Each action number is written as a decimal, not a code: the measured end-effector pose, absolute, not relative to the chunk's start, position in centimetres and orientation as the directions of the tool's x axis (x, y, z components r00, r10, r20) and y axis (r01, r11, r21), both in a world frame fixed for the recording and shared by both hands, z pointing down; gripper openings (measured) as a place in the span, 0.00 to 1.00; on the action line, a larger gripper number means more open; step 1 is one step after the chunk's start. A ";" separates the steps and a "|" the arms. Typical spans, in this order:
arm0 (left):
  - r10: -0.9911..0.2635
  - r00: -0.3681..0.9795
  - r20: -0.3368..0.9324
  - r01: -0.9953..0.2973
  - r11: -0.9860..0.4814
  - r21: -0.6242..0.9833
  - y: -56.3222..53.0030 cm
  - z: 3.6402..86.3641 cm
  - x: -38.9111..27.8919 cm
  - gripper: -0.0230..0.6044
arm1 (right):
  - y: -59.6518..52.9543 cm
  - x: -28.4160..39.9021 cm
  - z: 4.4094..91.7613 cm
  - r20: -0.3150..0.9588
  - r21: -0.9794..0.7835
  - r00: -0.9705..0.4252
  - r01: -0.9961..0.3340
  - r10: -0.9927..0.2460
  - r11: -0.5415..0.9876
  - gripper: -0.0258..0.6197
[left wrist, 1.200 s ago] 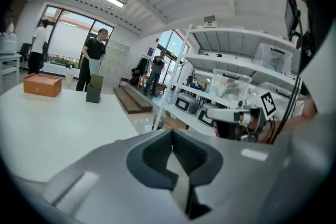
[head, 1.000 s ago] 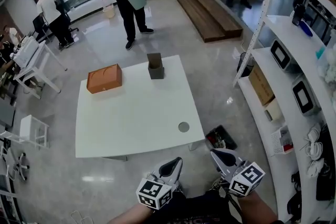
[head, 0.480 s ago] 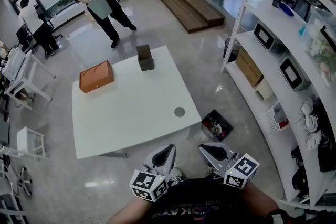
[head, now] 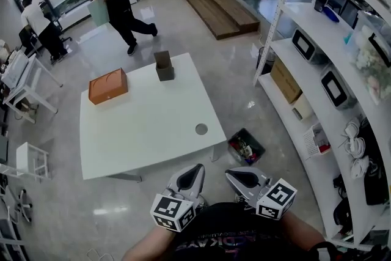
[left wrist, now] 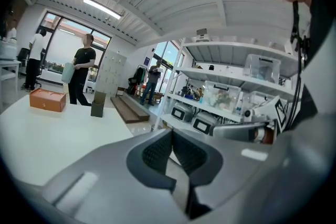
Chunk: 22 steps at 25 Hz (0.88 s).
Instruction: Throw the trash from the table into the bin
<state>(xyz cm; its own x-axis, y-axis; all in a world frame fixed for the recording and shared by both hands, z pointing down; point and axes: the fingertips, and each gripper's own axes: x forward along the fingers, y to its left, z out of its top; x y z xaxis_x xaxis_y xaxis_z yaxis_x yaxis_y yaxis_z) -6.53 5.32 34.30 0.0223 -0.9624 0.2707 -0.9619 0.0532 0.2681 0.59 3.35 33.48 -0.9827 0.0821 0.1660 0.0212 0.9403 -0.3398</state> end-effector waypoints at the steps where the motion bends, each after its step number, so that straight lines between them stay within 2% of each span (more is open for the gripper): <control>1: -0.961 0.024 0.275 -0.962 0.053 0.269 5.3 34.4 -6.3 0.05 | 3.4 0.7 33.6 0.169 -0.345 -0.982 0.024 0.087 0.938 0.04; 22: -0.953 0.064 0.296 -0.955 0.028 0.297 2.3 35.6 -4.1 0.05 | 1.3 2.6 34.7 0.193 -0.372 -0.976 0.024 0.103 0.928 0.04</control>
